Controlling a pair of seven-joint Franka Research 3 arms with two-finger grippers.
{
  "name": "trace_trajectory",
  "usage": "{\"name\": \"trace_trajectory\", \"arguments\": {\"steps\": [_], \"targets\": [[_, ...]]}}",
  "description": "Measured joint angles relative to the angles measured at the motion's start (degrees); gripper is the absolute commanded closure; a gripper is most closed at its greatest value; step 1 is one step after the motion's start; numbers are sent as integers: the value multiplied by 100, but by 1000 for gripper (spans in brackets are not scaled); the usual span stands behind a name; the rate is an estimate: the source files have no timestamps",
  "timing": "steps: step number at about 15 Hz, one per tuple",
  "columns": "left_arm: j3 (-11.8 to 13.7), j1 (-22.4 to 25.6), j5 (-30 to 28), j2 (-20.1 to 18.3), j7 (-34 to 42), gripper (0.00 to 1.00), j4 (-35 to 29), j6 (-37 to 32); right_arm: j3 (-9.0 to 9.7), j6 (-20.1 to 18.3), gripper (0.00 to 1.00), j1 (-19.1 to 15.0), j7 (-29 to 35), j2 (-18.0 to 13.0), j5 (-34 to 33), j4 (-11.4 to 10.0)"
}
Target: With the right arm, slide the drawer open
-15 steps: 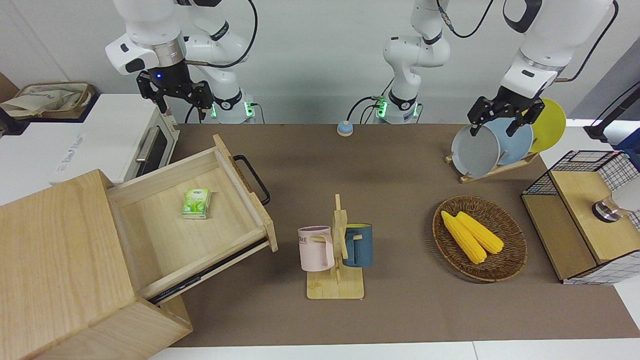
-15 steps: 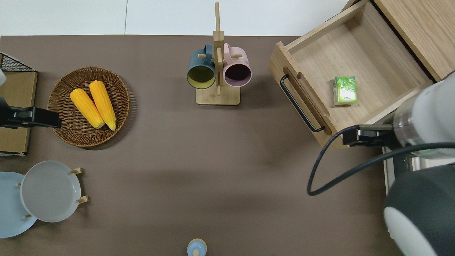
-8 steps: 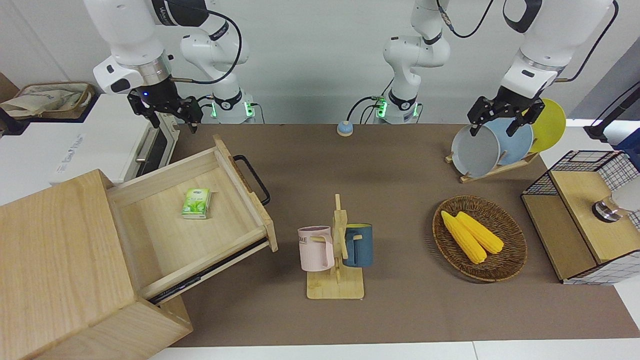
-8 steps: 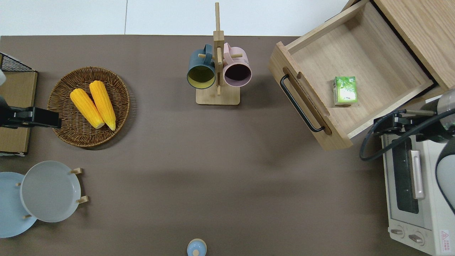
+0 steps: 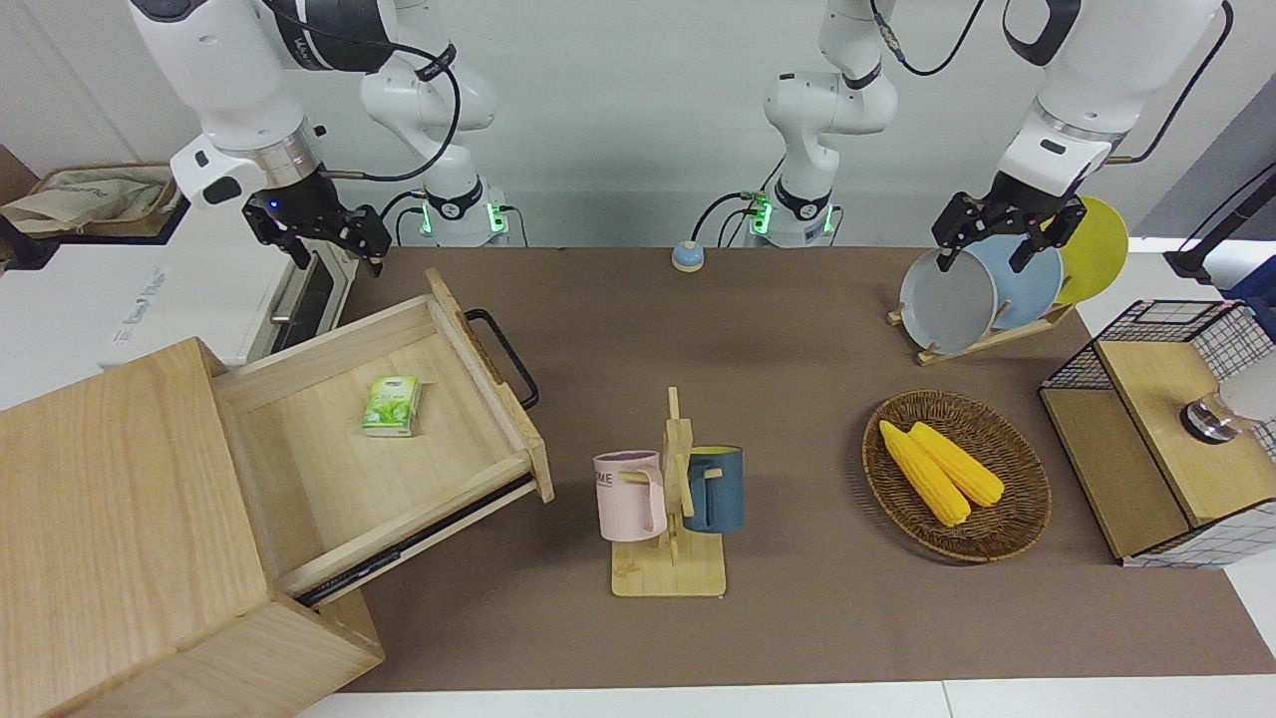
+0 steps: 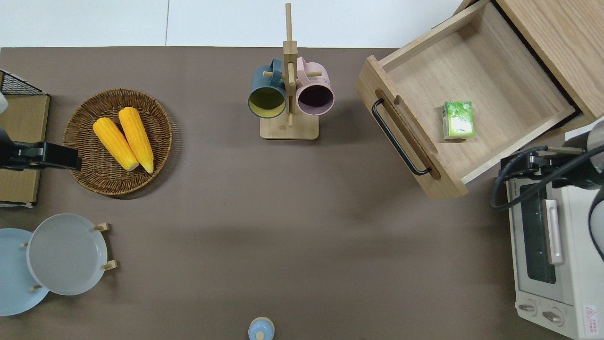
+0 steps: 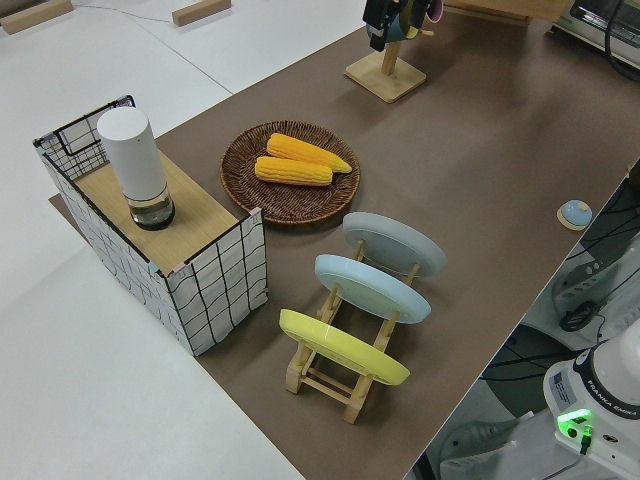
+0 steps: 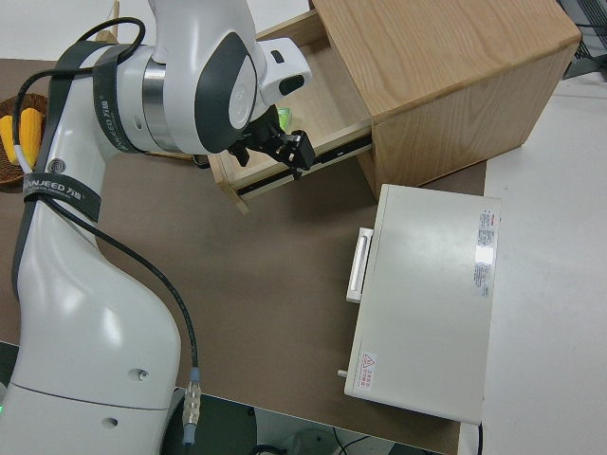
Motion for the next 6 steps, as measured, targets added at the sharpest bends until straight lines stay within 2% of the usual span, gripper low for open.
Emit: {"name": "trace_trajectory", "arguments": {"steps": [6], "targets": [[0,0,0,0,0,2,0,0,37,75,11,10,-5,23,0,-8]]}}
